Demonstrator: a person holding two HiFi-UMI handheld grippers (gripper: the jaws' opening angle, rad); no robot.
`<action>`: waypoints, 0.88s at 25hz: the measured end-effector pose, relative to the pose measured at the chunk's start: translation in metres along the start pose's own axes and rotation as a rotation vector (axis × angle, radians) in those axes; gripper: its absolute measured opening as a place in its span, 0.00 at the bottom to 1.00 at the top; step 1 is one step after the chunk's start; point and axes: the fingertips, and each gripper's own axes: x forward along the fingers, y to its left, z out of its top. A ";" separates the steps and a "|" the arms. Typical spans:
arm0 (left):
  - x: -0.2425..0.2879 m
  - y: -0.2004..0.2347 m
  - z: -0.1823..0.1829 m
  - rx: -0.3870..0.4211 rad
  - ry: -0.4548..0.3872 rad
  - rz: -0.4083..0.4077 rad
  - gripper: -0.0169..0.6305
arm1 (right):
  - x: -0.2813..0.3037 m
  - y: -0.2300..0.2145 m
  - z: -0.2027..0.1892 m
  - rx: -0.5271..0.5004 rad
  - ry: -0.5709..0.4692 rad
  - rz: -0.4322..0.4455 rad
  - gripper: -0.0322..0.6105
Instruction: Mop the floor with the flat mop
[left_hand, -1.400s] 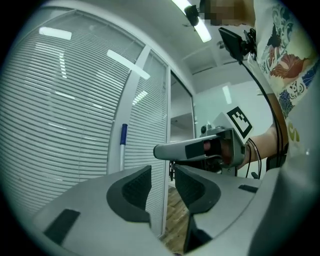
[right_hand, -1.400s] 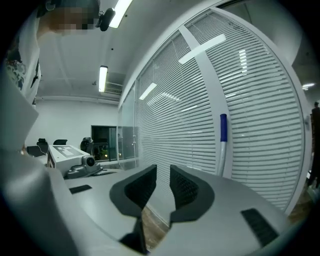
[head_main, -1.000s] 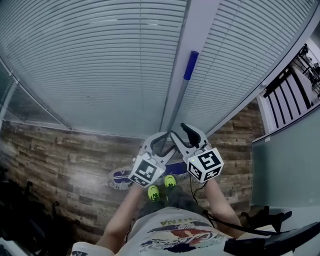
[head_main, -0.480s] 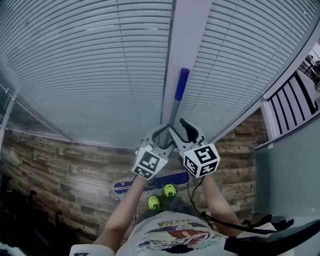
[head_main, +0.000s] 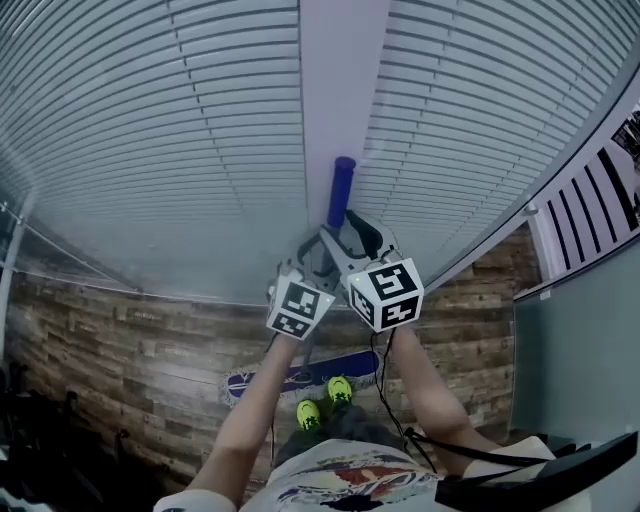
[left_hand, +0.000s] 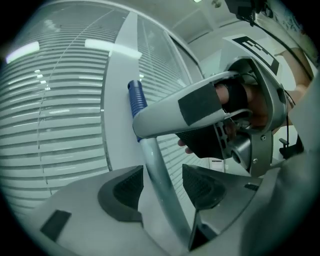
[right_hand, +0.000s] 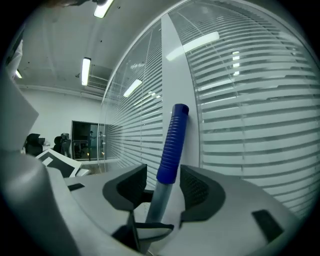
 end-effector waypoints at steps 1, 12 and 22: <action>0.004 0.001 -0.001 0.001 0.006 0.007 0.37 | 0.002 -0.003 0.000 0.003 0.002 0.002 0.34; -0.026 -0.036 0.008 -0.009 -0.020 -0.021 0.27 | -0.028 0.010 0.037 -0.008 -0.091 0.066 0.34; -0.115 -0.077 0.020 -0.051 -0.115 -0.057 0.26 | -0.089 0.095 0.047 -0.021 -0.150 0.162 0.34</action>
